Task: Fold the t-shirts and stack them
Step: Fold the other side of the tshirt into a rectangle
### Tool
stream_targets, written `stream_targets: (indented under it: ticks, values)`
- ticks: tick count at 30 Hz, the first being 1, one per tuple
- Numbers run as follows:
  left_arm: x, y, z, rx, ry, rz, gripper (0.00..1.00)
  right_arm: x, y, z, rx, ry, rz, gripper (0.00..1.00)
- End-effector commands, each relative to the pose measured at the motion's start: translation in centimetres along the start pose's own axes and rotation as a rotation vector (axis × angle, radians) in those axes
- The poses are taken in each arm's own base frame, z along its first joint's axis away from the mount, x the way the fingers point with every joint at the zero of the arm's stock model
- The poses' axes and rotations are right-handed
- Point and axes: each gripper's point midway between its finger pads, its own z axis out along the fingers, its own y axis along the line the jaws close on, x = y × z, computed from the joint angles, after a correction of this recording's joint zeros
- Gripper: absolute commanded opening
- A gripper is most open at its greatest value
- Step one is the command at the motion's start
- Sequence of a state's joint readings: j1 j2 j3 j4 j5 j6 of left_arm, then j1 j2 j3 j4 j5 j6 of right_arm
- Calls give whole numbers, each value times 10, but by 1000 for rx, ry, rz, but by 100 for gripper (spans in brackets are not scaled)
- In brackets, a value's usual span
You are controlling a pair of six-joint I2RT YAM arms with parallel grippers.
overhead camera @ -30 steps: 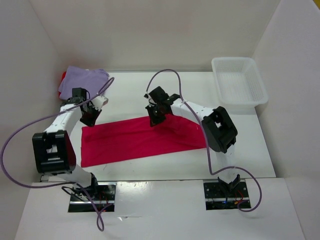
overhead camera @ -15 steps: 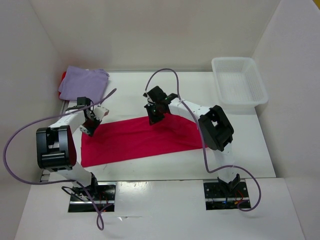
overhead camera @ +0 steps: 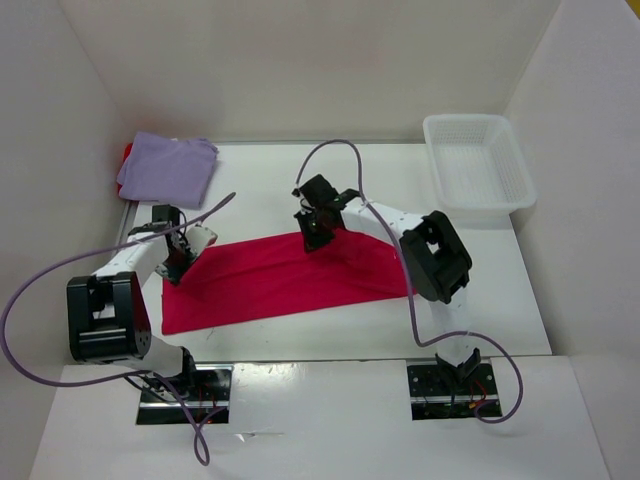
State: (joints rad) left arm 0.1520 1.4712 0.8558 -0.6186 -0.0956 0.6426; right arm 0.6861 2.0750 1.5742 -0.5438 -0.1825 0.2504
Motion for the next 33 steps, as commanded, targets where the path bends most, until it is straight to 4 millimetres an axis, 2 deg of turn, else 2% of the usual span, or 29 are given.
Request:
stream_targets:
  ticks: [1, 2, 3, 5, 6, 8, 10, 11, 14, 16, 17, 21, 24, 25, 26, 27, 30, 31, 32, 33]
  values:
    - [11, 0, 0, -14, 43, 39, 24, -28, -19, -46, 50, -134, 63, 24]
    - [5, 3, -6, -19, 19, 25, 24, -34, -24, -61, 71, -174, 79, 34]
    - [-5, 8, -13, -33, -18, 5, 25, -30, -47, -66, 151, -181, 116, 44]
    - [-17, 9, -22, -17, -69, -18, 29, -28, -69, -74, 229, -189, 161, 51]
    - [-23, 9, -26, -10, -89, -27, 32, -25, -89, -81, 293, -190, 203, 56]
    - [-43, 13, -38, -1, -151, -47, 33, -11, -113, -72, 354, -137, 253, 58]
    - [-51, 10, -38, 22, -161, -54, 33, -4, -134, -67, 381, -108, 303, 58]
    - [-53, 10, -36, 25, -158, -69, 33, -2, -136, -60, 385, -93, 305, 58]
    - [-61, 9, -39, 29, -165, -76, 33, 3, -130, -52, 345, -64, 308, 57]
    - [-66, 5, -42, 34, -170, -56, 33, 17, -128, -48, 330, -30, 321, 54]
    - [-68, 6, -44, 30, -177, -65, 34, 18, -124, -54, 316, -38, 321, 54]
    - [-85, -1, -50, 38, -211, -31, 34, 33, -118, -55, 281, -18, 323, 41]
    - [-97, -8, -52, 47, -223, -4, 34, 29, -112, -60, 255, -39, 329, 31]
    - [-103, -8, -56, 42, -237, -5, 35, 34, -109, -58, 253, -28, 321, 29]
    - [-109, -11, -56, 46, -243, 12, 35, 30, -107, -63, 249, -42, 319, 27]
    - [-111, -14, -57, 49, -245, 23, 35, 26, -102, -65, 240, -60, 308, 20]
    - [-123, -19, -61, 36, -253, 63, 38, 23, -90, -71, 221, -80, 256, 13]
    - [-126, -25, -62, 34, -253, 86, 38, 25, -78, -70, 186, -77, 230, 13]
    - [-128, -29, -62, 38, -256, 99, 38, 31, -74, -70, 173, -65, 201, 13]
    - [-133, -32, -63, 41, -260, 111, 38, 28, -68, -76, 162, -86, 177, 13]
